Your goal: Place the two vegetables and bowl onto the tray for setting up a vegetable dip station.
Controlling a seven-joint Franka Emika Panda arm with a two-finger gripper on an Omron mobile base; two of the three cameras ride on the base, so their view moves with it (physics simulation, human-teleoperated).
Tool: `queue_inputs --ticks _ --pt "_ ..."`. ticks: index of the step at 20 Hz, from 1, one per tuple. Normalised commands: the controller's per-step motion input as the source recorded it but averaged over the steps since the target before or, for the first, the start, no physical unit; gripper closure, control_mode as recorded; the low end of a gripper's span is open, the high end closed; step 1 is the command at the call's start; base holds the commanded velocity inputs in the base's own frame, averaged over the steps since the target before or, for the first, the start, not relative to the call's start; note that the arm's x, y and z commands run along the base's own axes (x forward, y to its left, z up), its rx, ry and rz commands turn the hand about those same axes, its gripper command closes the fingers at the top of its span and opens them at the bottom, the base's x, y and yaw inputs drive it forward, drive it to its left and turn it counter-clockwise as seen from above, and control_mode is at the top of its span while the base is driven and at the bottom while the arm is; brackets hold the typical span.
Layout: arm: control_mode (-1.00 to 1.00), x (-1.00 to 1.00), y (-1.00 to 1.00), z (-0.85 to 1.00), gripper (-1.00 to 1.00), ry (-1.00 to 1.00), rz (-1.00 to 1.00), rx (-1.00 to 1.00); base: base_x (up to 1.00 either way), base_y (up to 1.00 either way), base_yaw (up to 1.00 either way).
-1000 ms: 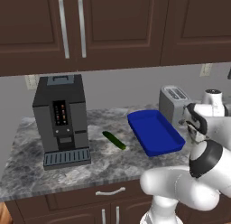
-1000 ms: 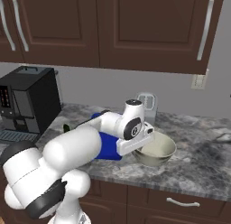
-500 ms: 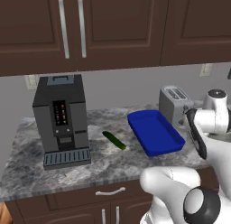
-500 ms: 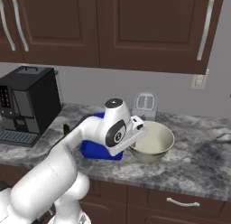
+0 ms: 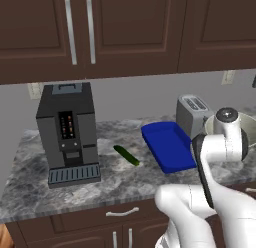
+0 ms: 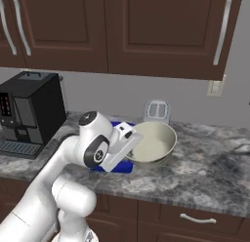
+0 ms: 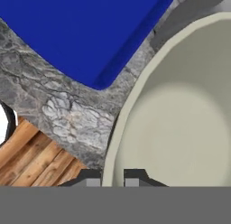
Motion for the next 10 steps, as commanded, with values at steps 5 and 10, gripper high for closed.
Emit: queue_inputs --ticks 5,10 --pt "-1.00 -0.06 0.42 0.35 1.00 0.00 0.10 -0.10 0.00 0.00 0.00" --pt "-1.00 0.00 0.42 0.20 1.00 0.00 0.13 0.00 0.00 0.00 0.00"
